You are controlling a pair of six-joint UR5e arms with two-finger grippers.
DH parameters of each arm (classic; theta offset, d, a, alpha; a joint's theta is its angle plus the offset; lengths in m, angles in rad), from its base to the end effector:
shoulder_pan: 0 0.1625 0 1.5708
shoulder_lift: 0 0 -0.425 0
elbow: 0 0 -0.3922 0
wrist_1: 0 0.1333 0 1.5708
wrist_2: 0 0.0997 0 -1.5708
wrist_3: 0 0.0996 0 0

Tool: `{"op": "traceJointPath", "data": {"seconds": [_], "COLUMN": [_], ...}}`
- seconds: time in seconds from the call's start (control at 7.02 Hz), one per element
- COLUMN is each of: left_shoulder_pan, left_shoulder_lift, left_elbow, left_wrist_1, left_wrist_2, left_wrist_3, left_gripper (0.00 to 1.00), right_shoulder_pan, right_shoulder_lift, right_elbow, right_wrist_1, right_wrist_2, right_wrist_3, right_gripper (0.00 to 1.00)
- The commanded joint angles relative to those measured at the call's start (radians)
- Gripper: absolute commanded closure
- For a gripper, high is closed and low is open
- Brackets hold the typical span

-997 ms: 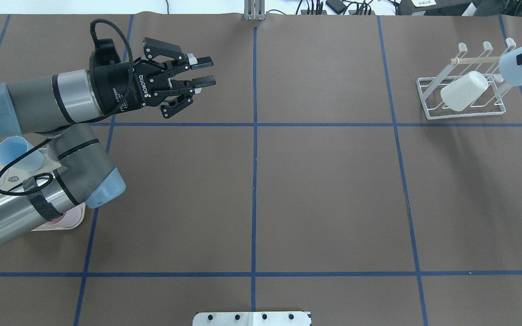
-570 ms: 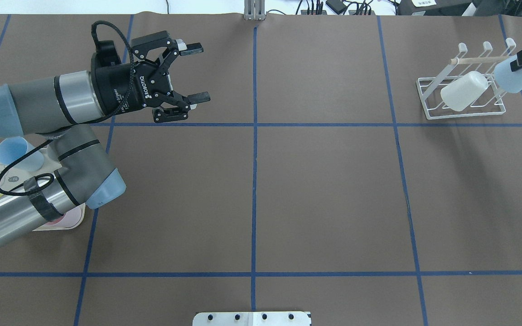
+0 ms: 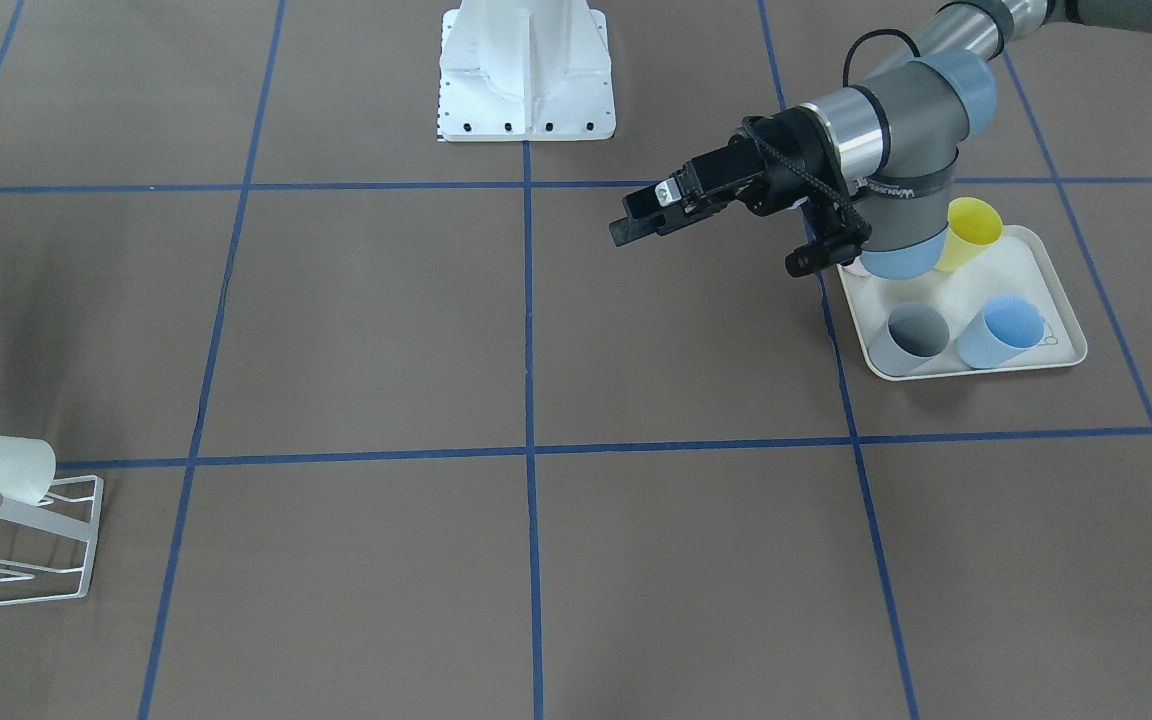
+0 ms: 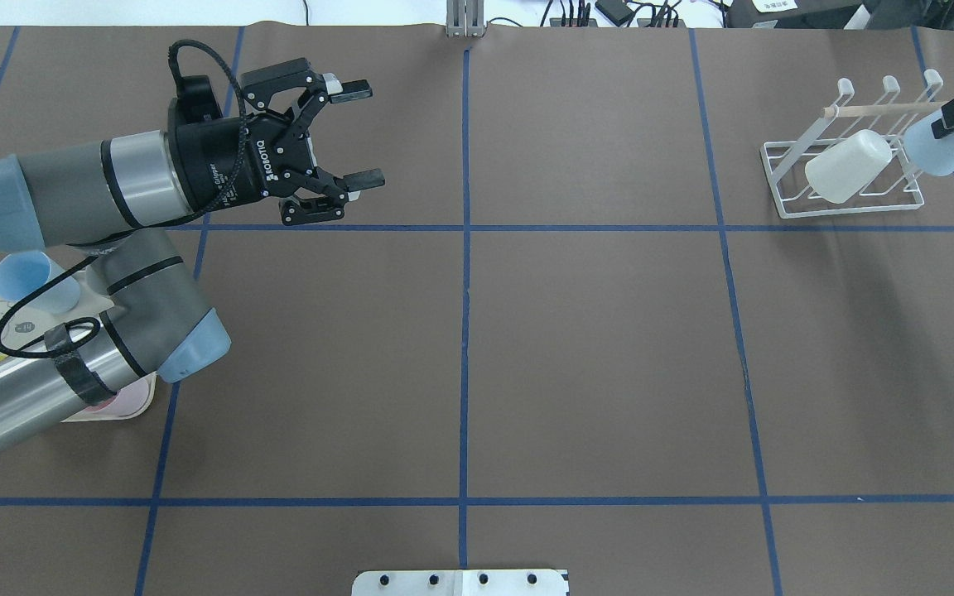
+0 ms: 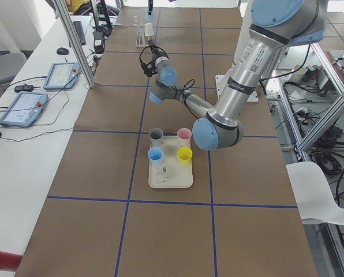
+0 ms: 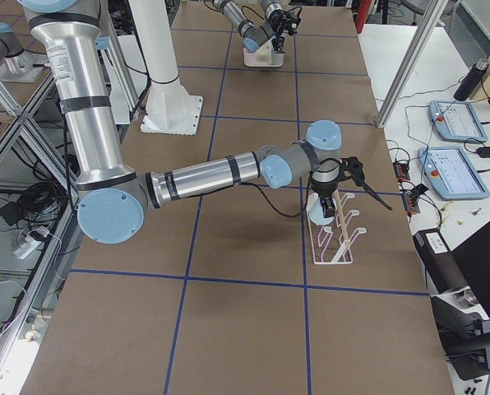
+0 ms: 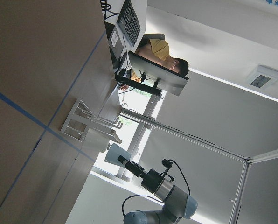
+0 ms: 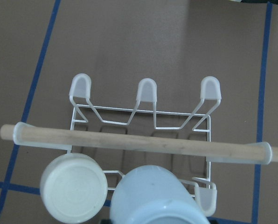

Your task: Transfer IKEA cup to right arm and place on rack

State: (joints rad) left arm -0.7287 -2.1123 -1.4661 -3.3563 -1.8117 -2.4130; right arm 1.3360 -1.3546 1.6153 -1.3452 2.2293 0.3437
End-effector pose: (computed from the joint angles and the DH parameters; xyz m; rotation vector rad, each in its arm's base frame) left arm 0.3679 -0.4752 0.2228 -0.2638 2.2525 -0.5987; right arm -0.0681 -0.5956 0.4996 0.2647 -0.7513 -0.0570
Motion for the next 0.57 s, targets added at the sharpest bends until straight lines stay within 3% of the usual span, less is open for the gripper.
{"op": "traceJointPath", "data": {"seconds": [0.0,0.43], "left_shoulder_pan": [0.000,0.000], "left_shoulder_lift": [0.000,0.000], "left_elbow": [0.000,0.001], "left_wrist_1": [0.000,0.000], "left_wrist_2": [0.000,0.000], "left_wrist_3": [0.000,0.000], "left_gripper": [0.00,0.00], "right_shoulder_pan": [-0.003,-0.021], "right_shoulder_lift": [0.008,0.008], "right_elbow": [-0.018,-0.029], "right_wrist_1": [0.001,0.001], "right_wrist_2": [0.001,-0.002], "right_wrist_3": [0.001,0.001], "right_gripper": [1.00,1.00]}}
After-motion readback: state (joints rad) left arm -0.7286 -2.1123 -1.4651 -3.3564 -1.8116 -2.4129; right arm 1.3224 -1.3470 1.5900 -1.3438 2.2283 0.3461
